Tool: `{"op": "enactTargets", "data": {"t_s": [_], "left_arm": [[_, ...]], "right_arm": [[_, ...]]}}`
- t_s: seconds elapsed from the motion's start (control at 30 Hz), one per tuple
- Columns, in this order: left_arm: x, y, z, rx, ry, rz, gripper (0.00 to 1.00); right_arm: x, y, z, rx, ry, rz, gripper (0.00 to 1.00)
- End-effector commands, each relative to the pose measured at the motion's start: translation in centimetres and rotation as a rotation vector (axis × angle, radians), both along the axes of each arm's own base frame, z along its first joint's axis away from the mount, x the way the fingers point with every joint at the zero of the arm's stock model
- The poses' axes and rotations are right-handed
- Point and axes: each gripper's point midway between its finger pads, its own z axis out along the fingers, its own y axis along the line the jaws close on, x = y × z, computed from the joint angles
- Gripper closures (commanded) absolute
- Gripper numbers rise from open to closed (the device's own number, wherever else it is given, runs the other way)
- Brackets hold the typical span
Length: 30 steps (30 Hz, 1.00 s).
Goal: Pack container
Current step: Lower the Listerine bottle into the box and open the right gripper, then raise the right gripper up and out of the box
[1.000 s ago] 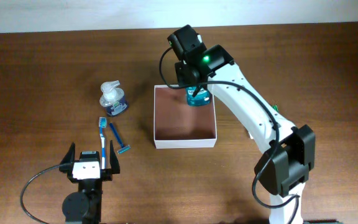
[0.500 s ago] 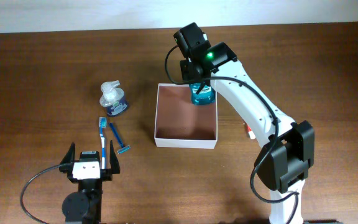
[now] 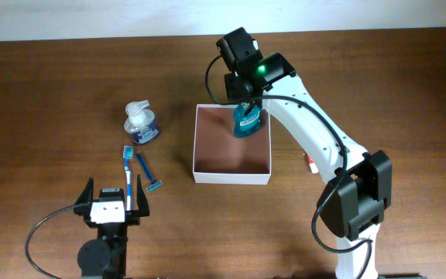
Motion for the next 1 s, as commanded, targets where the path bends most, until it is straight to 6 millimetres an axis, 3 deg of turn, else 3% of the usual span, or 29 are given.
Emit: {"op": "enactTargets", "data": {"t_s": [0.0,0.13,0.27,0.37,0.47,0.63,0.8,0.83,0.9,0.97], "left_arm": [[0.0,0.0,-0.1,0.013,0.0,-0.006,0.0],[0.0,0.0,-0.1,0.013,0.0,-0.005,0.0],[0.0,0.0,-0.1,0.013,0.0,-0.005,0.01],[0.0,0.0,-0.1,0.013,0.0,-0.005,0.0],[0.0,0.0,-0.1,0.013,0.0,-0.005,0.0],[0.0,0.0,-0.1,0.013,0.0,-0.006,0.0],[0.0,0.0,-0.1,0.013,0.0,-0.005,0.01],[0.0,0.0,-0.1,0.013,0.0,-0.006,0.0],[0.0,0.0,-0.1,0.013,0.0,-0.005,0.0],[0.0,0.0,-0.1,0.013,0.0,-0.005,0.0]], "right_arm": [[0.1,-1.4,2.8,0.012,-0.053,-0.034,0.44],[-0.2,-3.3,6.5,0.041,-0.114,-0.063,0.44],[-1.2,-5.8,10.1,0.064,-0.164,-0.101,0.35],[-1.9,-7.2,11.2,0.068,-0.168,-0.123,0.34],[-3.1,-8.7,10.7,0.039,-0.115,-0.144,0.33],[-5.4,-11.8,7.8,-0.037,0.053,-0.191,0.32],[-6.3,-13.3,5.0,-0.076,0.153,-0.219,0.33],[-6.5,-13.5,4.2,-0.08,0.173,-0.225,0.37],[-7.7,-13.8,1.7,-0.08,0.251,-0.225,0.74],[-8.7,-13.7,-0.1,-0.073,0.309,-0.218,0.96]]}}
